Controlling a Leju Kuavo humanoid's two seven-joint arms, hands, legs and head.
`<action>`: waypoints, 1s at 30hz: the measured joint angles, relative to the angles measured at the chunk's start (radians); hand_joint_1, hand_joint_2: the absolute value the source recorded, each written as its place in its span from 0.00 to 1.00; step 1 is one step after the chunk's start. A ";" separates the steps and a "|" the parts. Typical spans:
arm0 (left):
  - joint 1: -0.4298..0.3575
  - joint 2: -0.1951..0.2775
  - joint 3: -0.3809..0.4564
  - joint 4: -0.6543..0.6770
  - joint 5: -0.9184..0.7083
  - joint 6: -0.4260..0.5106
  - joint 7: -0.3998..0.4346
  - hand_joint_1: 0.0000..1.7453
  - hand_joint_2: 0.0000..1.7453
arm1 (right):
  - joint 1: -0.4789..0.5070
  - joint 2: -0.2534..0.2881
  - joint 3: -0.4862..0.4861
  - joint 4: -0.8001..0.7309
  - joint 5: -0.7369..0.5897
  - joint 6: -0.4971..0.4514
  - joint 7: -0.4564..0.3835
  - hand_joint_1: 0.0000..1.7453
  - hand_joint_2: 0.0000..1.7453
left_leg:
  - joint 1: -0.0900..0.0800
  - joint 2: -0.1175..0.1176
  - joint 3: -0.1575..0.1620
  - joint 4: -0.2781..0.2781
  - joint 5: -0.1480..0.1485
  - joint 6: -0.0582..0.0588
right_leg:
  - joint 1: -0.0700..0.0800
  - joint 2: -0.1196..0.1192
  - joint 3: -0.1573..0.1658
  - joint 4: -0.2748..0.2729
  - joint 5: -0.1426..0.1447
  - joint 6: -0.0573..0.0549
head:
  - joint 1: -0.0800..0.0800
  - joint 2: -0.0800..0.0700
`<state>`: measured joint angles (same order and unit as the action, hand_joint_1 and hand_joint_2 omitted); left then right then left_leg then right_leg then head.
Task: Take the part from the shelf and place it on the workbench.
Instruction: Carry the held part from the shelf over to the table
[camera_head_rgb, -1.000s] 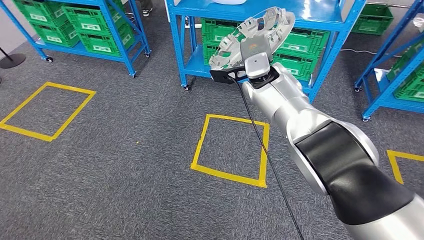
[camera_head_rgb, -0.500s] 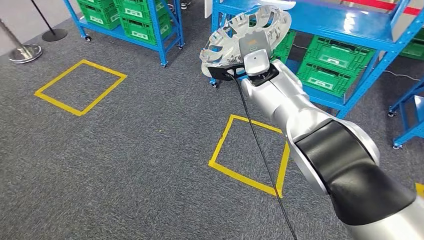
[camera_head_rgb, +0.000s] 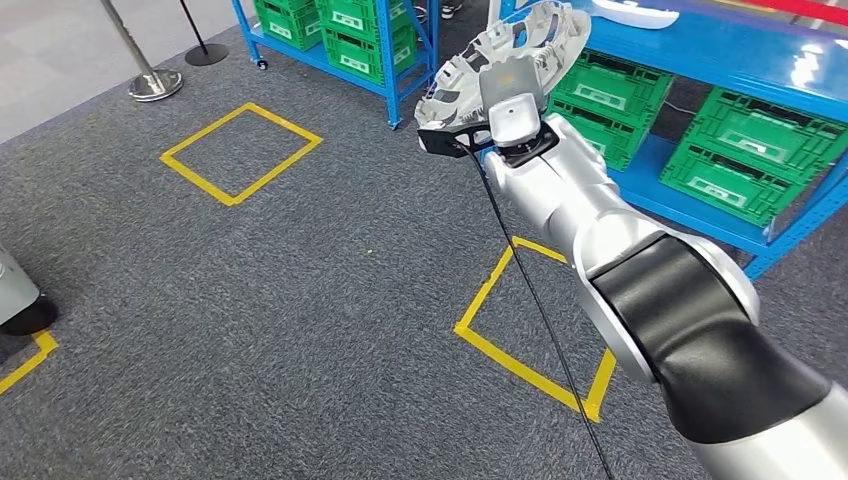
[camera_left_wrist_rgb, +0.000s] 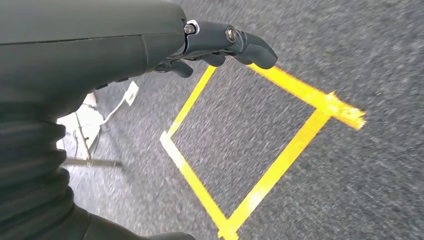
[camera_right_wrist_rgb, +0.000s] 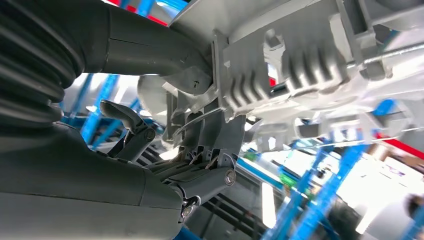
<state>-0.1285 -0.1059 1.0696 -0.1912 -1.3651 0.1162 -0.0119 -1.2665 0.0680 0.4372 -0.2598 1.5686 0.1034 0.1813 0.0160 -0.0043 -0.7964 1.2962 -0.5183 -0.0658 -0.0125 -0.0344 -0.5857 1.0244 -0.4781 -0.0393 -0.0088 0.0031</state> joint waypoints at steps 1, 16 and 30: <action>0.000 0.000 0.000 0.000 0.000 -0.001 0.000 0.00 1.00 | 0.000 0.000 0.000 0.000 0.000 0.000 0.000 1.00 1.00 | 0.003 0.004 0.006 -0.004 0.010 -0.003 | -0.001 -0.013 0.000 0.001 -0.001 0.001 | 0.000 0.000; -0.017 -0.001 -0.006 -0.001 -0.027 -0.004 0.004 0.00 1.00 | -0.003 -0.036 0.000 0.001 0.000 -0.001 0.001 1.00 1.00 | -0.008 -0.059 0.136 -0.266 0.112 0.066 | 0.009 0.035 -0.152 0.316 -0.144 0.036 | 0.011 0.000; -0.027 -0.007 -0.015 0.000 -0.036 -0.005 0.010 0.00 1.00 | -0.006 -0.045 0.000 0.000 0.000 -0.002 0.000 1.00 1.00 | -0.013 -0.003 0.004 -0.015 0.001 0.018 | 0.016 0.008 -0.028 0.013 0.016 -0.013 | 0.005 0.000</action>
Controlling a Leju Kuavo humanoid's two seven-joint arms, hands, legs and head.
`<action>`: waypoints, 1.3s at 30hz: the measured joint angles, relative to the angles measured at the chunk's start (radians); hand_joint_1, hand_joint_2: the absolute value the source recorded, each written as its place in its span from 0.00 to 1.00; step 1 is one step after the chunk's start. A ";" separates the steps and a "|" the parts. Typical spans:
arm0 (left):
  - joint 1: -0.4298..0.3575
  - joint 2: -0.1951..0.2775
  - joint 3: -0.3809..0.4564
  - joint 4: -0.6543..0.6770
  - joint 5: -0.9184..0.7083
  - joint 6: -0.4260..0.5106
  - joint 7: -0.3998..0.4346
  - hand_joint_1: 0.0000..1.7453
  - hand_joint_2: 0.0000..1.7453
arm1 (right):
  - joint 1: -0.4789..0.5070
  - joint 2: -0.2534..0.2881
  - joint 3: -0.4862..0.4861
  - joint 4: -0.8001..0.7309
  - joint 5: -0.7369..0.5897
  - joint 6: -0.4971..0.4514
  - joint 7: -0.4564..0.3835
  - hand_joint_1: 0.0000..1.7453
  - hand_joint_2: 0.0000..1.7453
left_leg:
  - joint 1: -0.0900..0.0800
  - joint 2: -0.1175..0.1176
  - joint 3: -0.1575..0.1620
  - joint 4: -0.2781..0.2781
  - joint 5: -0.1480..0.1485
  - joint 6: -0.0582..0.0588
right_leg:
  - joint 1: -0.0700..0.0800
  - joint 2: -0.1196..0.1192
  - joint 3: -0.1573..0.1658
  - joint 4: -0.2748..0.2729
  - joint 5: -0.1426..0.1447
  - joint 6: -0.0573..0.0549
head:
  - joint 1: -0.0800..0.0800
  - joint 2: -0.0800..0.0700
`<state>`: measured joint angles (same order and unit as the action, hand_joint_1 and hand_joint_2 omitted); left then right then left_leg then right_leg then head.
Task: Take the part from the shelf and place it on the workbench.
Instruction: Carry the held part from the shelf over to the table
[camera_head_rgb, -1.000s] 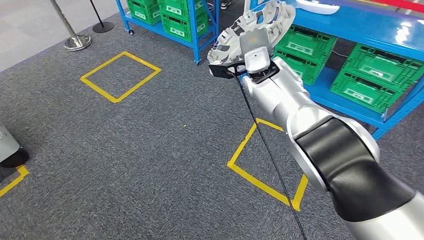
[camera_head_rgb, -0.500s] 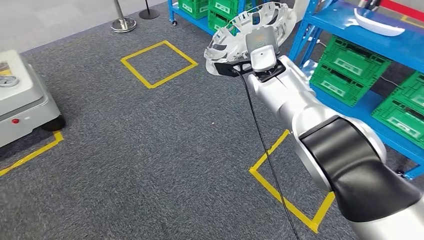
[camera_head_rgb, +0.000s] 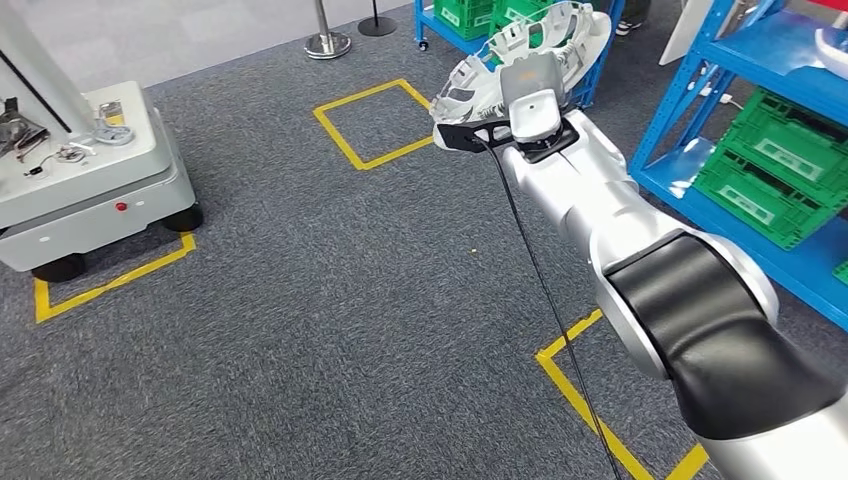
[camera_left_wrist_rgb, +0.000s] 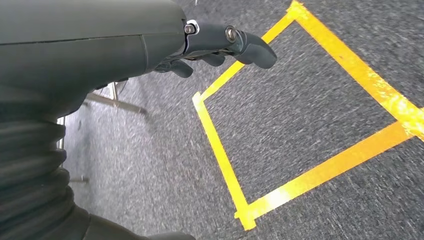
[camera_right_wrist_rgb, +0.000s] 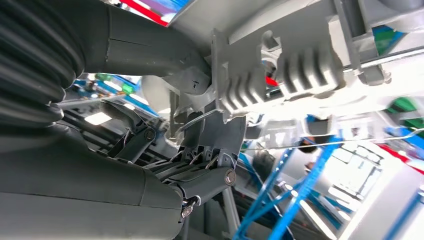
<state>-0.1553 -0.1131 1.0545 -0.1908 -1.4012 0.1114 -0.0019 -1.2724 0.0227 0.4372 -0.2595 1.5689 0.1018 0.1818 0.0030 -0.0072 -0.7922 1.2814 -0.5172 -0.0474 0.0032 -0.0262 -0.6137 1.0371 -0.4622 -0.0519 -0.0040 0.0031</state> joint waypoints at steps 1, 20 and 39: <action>0.000 0.000 0.000 0.000 0.000 0.000 0.000 0.00 1.00 | 0.000 -0.001 0.000 0.000 0.000 0.000 0.000 1.00 1.00 | 0.001 0.004 -0.010 0.029 -0.006 0.000 | 0.001 -0.014 0.000 0.000 -0.001 -0.001 | 0.000 0.000; -0.006 0.000 -0.002 0.002 0.000 0.000 0.010 0.00 1.00 | 0.008 -0.018 0.000 0.000 0.000 -0.002 -0.012 1.00 1.00 | -0.002 -0.098 0.152 -0.252 0.104 0.055 | -0.018 0.076 -0.051 0.101 -0.022 0.050 | 0.005 0.000; -0.007 -0.003 -0.003 0.006 -0.002 -0.001 0.013 0.00 1.00 | -0.005 -0.011 0.000 0.000 0.000 -0.001 -0.014 1.00 1.00 | 0.001 0.055 0.120 -0.234 0.107 0.022 | -0.003 -0.096 0.014 0.008 -0.022 0.044 | 0.005 0.000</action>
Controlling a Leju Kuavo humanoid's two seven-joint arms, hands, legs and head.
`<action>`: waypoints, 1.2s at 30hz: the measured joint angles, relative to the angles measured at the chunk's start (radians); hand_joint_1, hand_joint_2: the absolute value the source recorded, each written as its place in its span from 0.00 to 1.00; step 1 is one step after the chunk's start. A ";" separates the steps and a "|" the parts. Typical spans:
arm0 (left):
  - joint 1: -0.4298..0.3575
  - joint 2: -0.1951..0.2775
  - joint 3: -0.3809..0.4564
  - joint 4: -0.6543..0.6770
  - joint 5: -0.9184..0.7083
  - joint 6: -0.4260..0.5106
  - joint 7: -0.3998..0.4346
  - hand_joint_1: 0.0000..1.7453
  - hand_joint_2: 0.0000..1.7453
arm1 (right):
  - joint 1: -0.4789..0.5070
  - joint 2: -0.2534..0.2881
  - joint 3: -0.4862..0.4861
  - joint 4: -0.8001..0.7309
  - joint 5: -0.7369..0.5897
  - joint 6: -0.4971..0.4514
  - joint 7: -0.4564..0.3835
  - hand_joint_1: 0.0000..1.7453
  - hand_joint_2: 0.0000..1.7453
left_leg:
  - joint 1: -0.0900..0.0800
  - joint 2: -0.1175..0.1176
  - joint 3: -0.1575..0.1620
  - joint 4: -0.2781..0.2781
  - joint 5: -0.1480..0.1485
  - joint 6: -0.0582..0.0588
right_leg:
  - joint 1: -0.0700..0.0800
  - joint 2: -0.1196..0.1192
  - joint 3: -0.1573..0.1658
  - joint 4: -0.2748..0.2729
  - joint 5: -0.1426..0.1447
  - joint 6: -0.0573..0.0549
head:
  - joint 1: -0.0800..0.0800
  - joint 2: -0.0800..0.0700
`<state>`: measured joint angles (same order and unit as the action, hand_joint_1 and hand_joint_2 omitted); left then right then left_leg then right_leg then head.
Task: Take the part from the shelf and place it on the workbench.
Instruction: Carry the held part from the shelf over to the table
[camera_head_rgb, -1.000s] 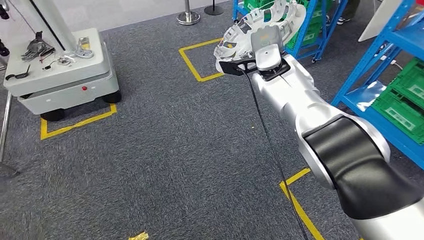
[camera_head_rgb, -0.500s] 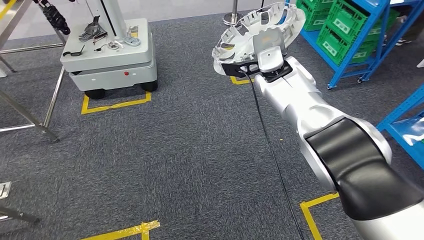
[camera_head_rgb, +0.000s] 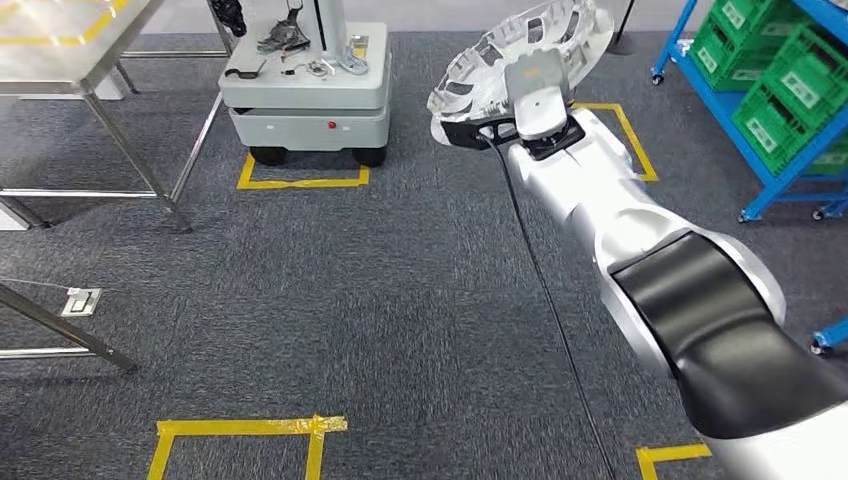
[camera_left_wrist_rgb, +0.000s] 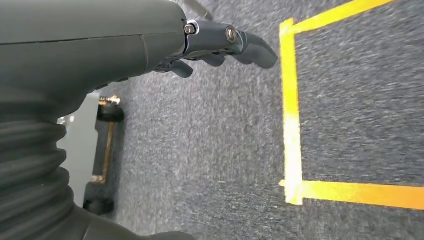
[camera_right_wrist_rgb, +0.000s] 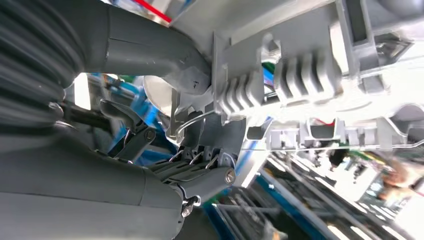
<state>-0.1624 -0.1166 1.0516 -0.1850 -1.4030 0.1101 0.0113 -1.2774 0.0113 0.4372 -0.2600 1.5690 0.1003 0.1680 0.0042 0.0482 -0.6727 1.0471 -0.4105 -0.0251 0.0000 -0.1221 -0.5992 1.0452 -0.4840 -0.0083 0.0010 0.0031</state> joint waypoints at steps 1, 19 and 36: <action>0.000 0.001 0.000 0.000 0.000 -0.001 0.001 0.00 1.00 | 0.000 0.002 0.000 0.000 0.000 0.000 0.000 1.00 1.00 | 0.000 -0.012 0.000 -0.001 0.001 0.008 | -0.003 -0.005 0.001 -0.001 -0.003 0.005 | 0.001 0.000; 0.008 -0.001 0.000 -0.001 0.008 -0.001 0.001 0.00 1.00 | -0.003 0.028 0.002 -0.001 0.000 0.001 -0.003 1.00 1.00 | -0.002 -0.132 -0.036 0.039 -0.015 0.000 | 0.002 0.142 -0.012 -0.034 0.048 -0.036 | 0.010 0.000; 0.006 0.004 0.000 -0.002 0.017 0.002 -0.002 0.00 1.00 | 0.003 0.048 0.003 0.000 0.000 0.002 -0.003 1.00 1.00 | 0.018 -0.060 0.005 -0.002 0.004 0.024 | -0.016 0.103 -0.071 0.163 -0.087 0.020 | 0.018 0.000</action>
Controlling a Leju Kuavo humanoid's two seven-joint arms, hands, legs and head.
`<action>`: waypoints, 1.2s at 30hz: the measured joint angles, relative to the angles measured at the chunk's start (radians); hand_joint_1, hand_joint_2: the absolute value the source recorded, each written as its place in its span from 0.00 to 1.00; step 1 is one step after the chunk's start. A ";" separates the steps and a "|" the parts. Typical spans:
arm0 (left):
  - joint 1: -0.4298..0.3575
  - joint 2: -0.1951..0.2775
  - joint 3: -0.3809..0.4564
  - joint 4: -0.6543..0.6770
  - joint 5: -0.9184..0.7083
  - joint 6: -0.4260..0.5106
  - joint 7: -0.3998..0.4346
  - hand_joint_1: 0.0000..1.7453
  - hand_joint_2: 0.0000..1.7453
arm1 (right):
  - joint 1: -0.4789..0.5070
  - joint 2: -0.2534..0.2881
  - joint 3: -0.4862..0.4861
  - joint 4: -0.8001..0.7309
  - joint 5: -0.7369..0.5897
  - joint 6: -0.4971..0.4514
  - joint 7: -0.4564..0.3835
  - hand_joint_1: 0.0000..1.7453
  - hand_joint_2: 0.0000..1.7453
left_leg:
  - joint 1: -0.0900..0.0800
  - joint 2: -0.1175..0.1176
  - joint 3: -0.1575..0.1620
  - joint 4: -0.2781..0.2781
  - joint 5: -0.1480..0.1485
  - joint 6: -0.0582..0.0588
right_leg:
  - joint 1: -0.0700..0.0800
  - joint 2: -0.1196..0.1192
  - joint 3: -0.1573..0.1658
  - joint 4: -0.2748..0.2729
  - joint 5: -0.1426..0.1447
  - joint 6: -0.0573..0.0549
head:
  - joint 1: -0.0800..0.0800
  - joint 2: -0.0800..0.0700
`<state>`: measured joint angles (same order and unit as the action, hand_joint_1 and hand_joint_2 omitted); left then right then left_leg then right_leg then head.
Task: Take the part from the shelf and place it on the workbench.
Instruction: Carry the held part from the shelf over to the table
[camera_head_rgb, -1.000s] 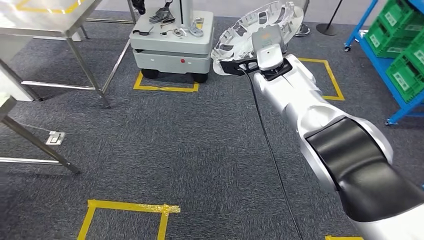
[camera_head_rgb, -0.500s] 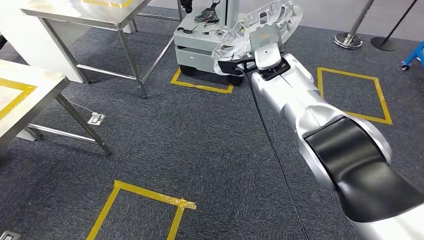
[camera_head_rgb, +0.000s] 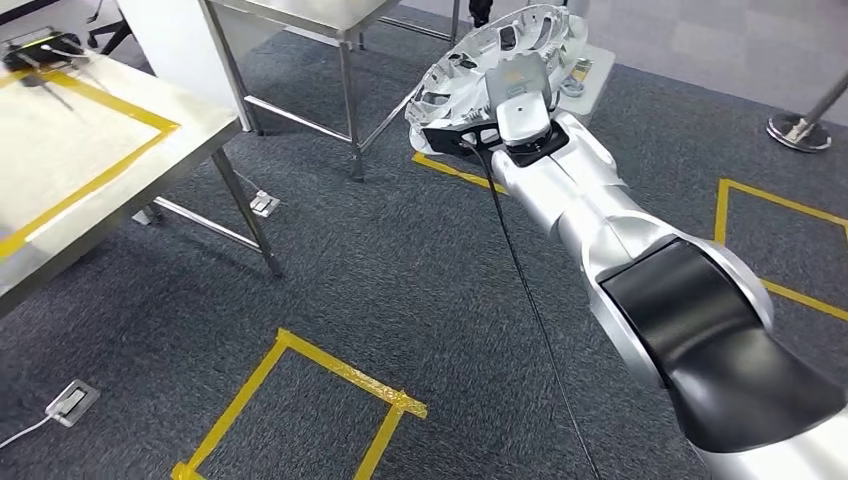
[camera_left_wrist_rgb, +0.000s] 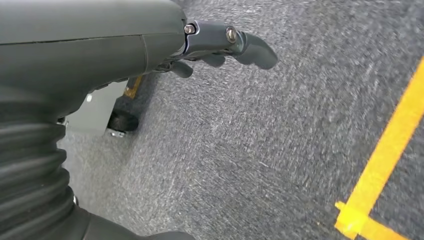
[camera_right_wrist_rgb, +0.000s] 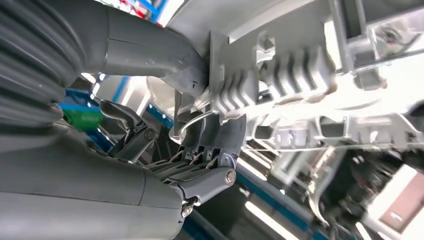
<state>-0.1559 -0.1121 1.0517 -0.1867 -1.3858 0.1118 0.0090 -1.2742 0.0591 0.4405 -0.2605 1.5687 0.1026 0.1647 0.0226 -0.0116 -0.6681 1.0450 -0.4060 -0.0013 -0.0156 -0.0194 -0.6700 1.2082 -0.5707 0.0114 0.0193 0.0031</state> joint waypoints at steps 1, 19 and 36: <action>0.000 0.000 0.000 0.000 0.000 0.000 0.000 0.00 1.00 | 0.001 -0.001 0.000 0.000 0.000 0.000 0.000 1.00 1.00 | -0.001 -0.015 0.000 0.000 0.000 0.002 | 0.001 0.012 -0.037 0.069 -0.023 0.000 | 0.002 0.000; 0.016 0.010 0.000 -0.001 0.017 0.003 -0.013 0.00 1.00 | 0.001 0.020 0.005 0.001 0.000 -0.002 0.003 1.00 1.00 | -0.005 0.010 -0.118 0.236 -0.087 -0.054 | 0.008 -0.036 0.055 -0.179 0.125 -0.047 | -0.008 0.000; 0.021 0.015 0.001 -0.003 0.023 0.000 -0.019 0.00 1.00 | 0.009 0.044 0.005 0.001 0.000 -0.001 0.003 1.00 1.00 | -0.005 -0.083 0.000 0.003 0.003 0.003 | 0.008 0.041 -0.013 -0.009 0.059 -0.012 | -0.006 0.000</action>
<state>-0.1348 -0.0972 1.0529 -0.1893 -1.3633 0.1119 -0.0095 -1.2657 0.1036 0.4452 -0.2594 1.5682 0.1013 0.1677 0.0178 -0.0948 -0.6680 1.0479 -0.4027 0.0017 -0.0080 0.0215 -0.6825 1.1992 -0.5120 -0.0010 0.0134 0.0030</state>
